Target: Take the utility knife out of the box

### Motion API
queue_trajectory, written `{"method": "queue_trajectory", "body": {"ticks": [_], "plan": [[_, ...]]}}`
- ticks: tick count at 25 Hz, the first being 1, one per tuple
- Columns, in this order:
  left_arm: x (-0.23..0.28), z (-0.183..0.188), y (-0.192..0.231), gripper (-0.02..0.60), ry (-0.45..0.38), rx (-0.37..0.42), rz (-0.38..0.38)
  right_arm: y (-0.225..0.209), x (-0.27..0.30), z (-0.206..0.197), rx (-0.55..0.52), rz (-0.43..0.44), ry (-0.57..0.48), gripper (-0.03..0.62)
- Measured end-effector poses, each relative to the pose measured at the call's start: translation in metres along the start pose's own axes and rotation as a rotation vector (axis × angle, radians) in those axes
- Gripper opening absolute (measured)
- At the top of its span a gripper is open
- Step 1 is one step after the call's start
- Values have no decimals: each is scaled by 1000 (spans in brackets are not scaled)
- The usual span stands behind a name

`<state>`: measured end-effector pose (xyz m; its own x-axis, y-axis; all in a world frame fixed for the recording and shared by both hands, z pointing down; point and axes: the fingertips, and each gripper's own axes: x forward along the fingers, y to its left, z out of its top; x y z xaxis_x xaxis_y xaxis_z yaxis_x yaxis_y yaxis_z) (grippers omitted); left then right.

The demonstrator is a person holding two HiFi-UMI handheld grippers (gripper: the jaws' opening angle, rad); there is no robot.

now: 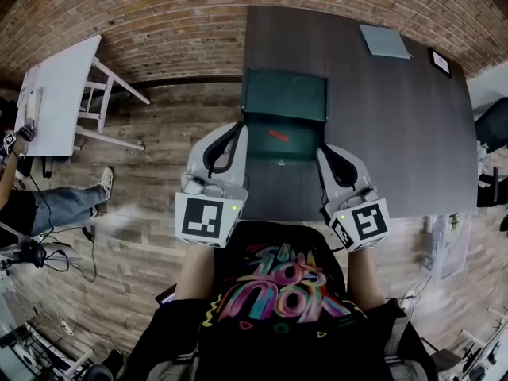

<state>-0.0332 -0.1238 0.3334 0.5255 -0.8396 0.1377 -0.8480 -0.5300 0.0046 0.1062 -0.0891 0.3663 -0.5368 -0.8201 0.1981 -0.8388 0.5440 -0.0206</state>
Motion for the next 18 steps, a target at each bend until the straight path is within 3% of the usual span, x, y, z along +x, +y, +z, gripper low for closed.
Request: {"method": "queue_trajectory", "body": {"ticks": [18], "plan": [[4, -14, 5, 0, 46, -15, 61, 4, 60, -44, -6, 260, 169, 121]]}}
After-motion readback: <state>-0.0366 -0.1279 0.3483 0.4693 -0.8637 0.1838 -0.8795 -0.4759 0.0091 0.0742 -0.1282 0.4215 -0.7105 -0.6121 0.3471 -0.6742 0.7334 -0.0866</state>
